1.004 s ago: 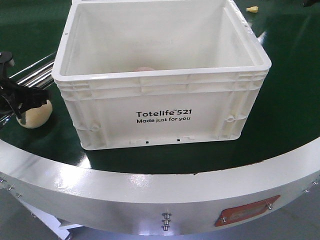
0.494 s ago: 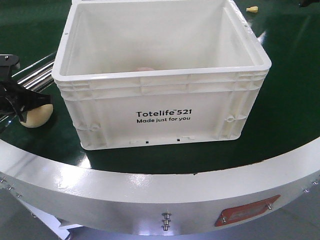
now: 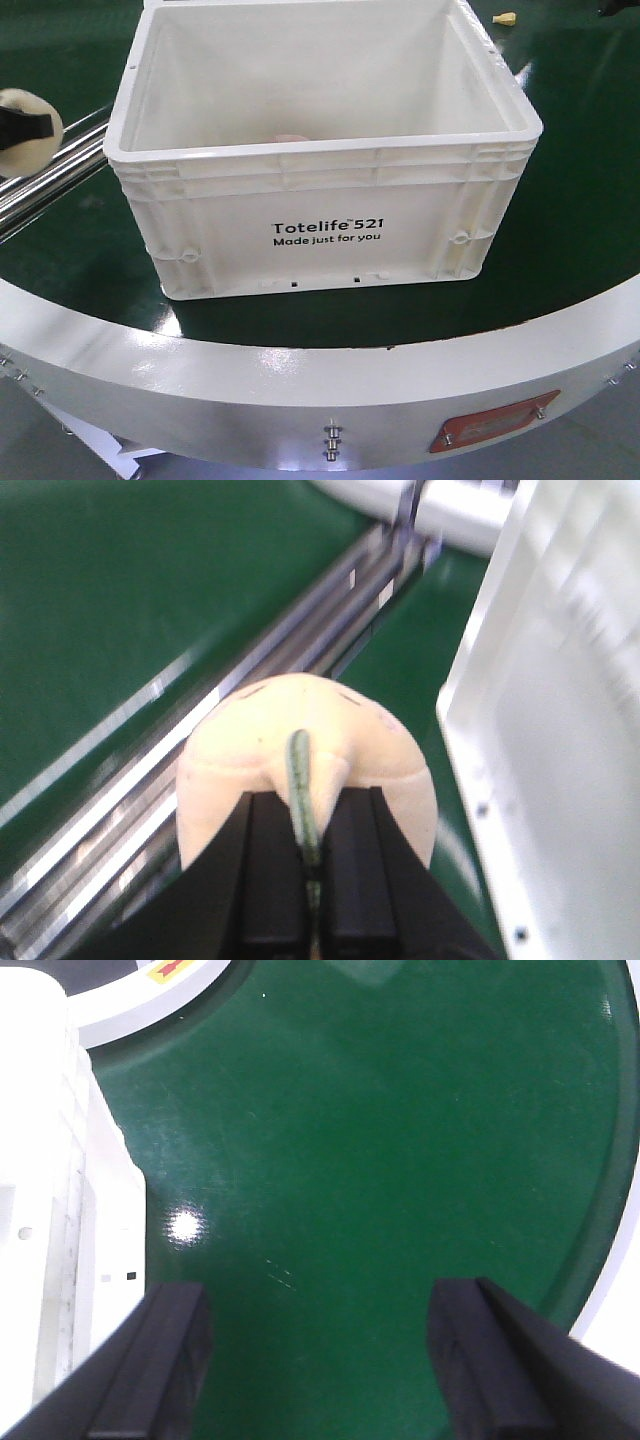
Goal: Place moving items into box and shelve
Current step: 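Carry the cream ball over the tote and drop it inside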
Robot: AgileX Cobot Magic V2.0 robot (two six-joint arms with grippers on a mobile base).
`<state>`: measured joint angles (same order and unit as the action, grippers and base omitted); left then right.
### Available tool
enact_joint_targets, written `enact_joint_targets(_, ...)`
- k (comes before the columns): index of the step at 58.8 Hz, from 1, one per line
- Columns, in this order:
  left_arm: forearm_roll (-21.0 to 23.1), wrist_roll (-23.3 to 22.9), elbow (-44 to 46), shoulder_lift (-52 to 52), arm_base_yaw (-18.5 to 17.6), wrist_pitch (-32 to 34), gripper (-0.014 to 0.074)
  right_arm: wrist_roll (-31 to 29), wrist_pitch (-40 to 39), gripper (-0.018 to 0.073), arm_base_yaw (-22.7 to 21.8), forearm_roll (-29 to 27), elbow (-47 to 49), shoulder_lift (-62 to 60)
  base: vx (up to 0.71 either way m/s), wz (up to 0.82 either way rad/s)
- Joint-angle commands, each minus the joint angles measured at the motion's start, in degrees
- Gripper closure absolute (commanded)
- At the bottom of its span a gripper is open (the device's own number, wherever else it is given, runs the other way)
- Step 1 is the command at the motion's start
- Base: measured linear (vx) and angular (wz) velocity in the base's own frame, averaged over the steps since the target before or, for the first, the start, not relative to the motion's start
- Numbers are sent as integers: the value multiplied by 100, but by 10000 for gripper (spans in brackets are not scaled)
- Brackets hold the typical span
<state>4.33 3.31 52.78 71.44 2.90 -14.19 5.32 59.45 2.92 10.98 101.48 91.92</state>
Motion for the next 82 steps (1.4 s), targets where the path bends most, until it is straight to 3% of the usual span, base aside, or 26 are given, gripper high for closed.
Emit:
enact_joint_targets(1, 151, -6, 157, -701, -13, 670, 605, -54, -276, 72, -30, 66, 196, -239, 0, 0)
enact_joint_targets(9, 724, -6, 157, -1385, -20, 1134, 605, -54, -239, 96, -30, -6, 196, -239, 0, 0)
enact_joint_targets(15, 1252, 21, 243, -1661, -197, 1129, 605, -54, -233, 106, -30, -129, 196, -239, 0, 0)
enact_joint_targets(24, 1240, 21, 744, -1511, -828, 564, 604, -54, -252, 113, -30, -310, 196, -239, 0, 0)
enact_joint_targets(34, 1240, 21, 1209, -1050, -1461, 510, 603, -73, -246, 113, -30, -578, 196, -239, 0, 0)
enact_joint_targets(50, 1240, 21, 1636, -167, -1892, 179, 577, -566, -235, 113, -30, -1194, 196, -239, 0, 0)
enact_joint_targets(54, 1246, 16, 1745, 9, -1987, 192, 543, -586, -235, 113, -30, -1220, 196, -239, 0, 0)
enact_joint_targets(55, 1310, 5, 1972, 301, -2164, 259, 406, -586, -235, 113, -30, -1220, 196, -239, 0, 0)
enact_joint_targets(68, 1400, -27, 2233, 746, -2298, 291, 75, -626, -235, 113, -30, -1257, 196, -239, 0, 0)
enact_joint_targets(75, 1503, -46, 2233, 913, -2298, 197, -13, -626, -230, 113, -30, -1262, 196, -239, 0, 0)
enact_joint_targets(82, 1685, -46, 2233, 911, -2298, 247, -7, -626, -231, 113, -30, -1346, 196, -239, 0, 0)
